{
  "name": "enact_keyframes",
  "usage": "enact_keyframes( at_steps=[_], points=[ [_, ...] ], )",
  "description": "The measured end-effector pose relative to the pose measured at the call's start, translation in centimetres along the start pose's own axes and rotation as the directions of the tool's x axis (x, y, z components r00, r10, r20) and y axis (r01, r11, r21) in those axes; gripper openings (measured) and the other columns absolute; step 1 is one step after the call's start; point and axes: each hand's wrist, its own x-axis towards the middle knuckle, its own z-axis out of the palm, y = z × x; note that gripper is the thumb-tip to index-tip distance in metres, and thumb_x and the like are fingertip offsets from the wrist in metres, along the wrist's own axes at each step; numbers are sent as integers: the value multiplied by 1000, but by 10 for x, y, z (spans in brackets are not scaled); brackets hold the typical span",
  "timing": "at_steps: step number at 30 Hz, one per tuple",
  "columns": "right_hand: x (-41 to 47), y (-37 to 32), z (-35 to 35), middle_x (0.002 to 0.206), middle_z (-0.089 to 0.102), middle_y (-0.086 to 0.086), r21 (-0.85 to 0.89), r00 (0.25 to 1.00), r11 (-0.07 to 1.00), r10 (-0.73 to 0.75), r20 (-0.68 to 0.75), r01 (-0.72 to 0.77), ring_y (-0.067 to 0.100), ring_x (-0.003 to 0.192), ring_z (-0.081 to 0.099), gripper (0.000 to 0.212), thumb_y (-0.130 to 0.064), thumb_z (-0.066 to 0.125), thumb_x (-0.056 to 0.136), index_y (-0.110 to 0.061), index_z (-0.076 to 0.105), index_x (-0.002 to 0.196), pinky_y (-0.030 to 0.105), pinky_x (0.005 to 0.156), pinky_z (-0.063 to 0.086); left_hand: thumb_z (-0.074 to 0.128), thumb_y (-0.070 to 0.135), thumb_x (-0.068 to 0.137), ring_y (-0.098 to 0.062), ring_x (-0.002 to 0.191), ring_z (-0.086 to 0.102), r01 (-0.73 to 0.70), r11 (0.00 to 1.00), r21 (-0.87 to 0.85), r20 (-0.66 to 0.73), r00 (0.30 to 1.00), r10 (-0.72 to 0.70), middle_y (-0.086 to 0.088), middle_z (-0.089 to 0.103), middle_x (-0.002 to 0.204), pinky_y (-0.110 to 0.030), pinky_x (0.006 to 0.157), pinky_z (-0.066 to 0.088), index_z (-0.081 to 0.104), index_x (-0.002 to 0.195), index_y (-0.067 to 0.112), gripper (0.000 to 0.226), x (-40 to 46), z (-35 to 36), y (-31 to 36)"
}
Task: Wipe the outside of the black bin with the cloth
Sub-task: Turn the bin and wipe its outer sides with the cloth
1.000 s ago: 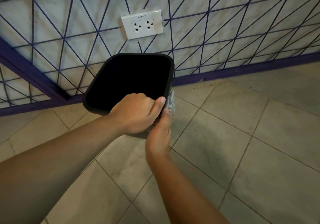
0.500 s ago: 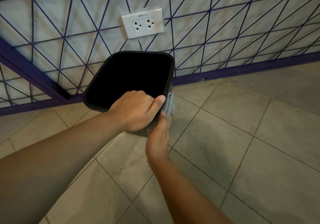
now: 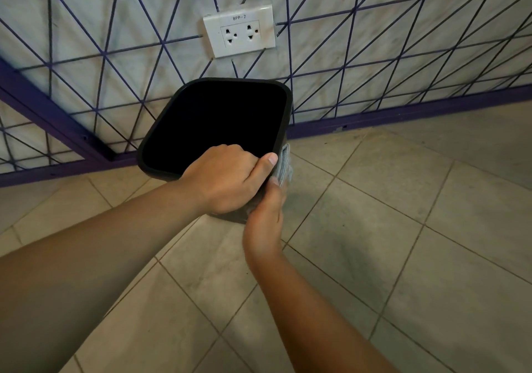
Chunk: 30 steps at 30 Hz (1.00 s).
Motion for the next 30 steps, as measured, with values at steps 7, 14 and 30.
enact_keyframes(
  at_steps=[7, 14, 30],
  points=[
    [3, 3, -8, 162, 46, -1, -30, 1000, 1000, -1, 27, 1, 19, 154, 36, 96, -75, 33, 86, -16, 42, 161, 46, 129, 26, 22, 46, 102, -7, 54, 56, -3, 1000, -26, -6, 1000, 3, 3, 56, 54, -31, 57, 42, 57, 60, 24, 59, 0, -1, 1],
    [5, 5, -11, 168, 42, 9, -45, 999, 999, -10, 41, 12, 25, 160, 31, 94, -74, 32, 87, -18, 41, 162, 57, 131, 25, 20, 46, 102, -8, 54, 56, -6, 1000, 6, -13, 1000, 6, 3, 58, 55, -35, 60, 46, 61, 64, 20, 62, -1, -2, 2],
    [1, 6, -5, 169, 42, 2, -20, 1000, 1000, -1, 22, 2, 21, 161, 30, 91, -75, 32, 87, -25, 42, 162, 56, 132, 24, 16, 47, 101, -13, 54, 56, -22, 998, 58, -37, 999, 24, 2, 58, 56, -35, 56, 43, 59, 65, 21, 62, -1, 0, 2]
  ],
)
